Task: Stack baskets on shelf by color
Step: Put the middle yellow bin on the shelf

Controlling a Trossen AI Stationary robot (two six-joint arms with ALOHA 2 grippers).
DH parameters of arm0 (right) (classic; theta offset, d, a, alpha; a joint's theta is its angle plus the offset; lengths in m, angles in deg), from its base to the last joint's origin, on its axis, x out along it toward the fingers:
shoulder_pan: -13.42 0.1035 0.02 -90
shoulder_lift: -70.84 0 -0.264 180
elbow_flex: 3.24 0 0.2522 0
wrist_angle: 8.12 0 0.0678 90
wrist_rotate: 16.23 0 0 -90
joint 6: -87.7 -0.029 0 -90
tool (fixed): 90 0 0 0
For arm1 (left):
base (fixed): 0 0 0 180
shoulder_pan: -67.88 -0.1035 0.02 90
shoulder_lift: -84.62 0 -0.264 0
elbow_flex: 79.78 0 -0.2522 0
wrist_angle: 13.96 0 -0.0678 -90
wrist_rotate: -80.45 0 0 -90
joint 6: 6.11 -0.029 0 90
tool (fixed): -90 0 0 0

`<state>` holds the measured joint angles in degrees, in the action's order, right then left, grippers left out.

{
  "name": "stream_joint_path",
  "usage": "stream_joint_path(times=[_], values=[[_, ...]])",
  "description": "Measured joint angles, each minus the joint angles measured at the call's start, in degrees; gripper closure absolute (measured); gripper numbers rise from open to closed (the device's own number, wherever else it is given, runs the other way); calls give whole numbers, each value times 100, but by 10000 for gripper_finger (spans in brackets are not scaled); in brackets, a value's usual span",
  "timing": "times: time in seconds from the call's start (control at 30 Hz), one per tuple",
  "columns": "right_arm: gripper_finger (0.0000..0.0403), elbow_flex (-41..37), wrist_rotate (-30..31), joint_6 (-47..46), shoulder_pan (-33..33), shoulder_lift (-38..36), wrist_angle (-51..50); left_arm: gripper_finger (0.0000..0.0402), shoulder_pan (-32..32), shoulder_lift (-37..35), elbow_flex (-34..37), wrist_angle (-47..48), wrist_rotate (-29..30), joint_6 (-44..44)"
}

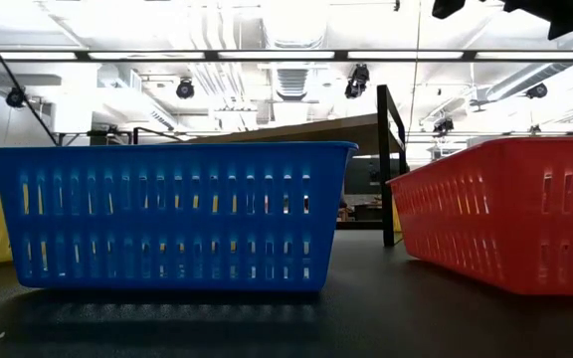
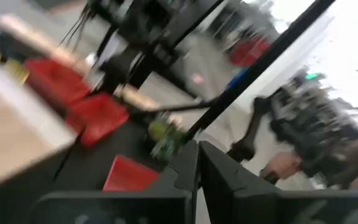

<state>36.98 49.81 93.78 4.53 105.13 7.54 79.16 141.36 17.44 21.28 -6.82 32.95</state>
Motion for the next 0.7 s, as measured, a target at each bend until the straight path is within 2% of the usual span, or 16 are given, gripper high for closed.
stream_joint_path(times=[0.13, 0.33, 0.53, 0.7], values=[[394, 0, 2, 26, 0, -11, -113, 402, 723, 403, -406, 657, 534, 120], [394, 0, 1, 36, 0, -11, -117, 402, 1427, 1381, -991, 835, 554, 119], [394, 0, 0, -7, 2, -13, -93, 402, 1633, 2471, -1853, 1122, 346, 105], [394, 19, -50, -158, 2, -13, -92, 402, 1627, 3276, -2497, 2509, 283, 69]])
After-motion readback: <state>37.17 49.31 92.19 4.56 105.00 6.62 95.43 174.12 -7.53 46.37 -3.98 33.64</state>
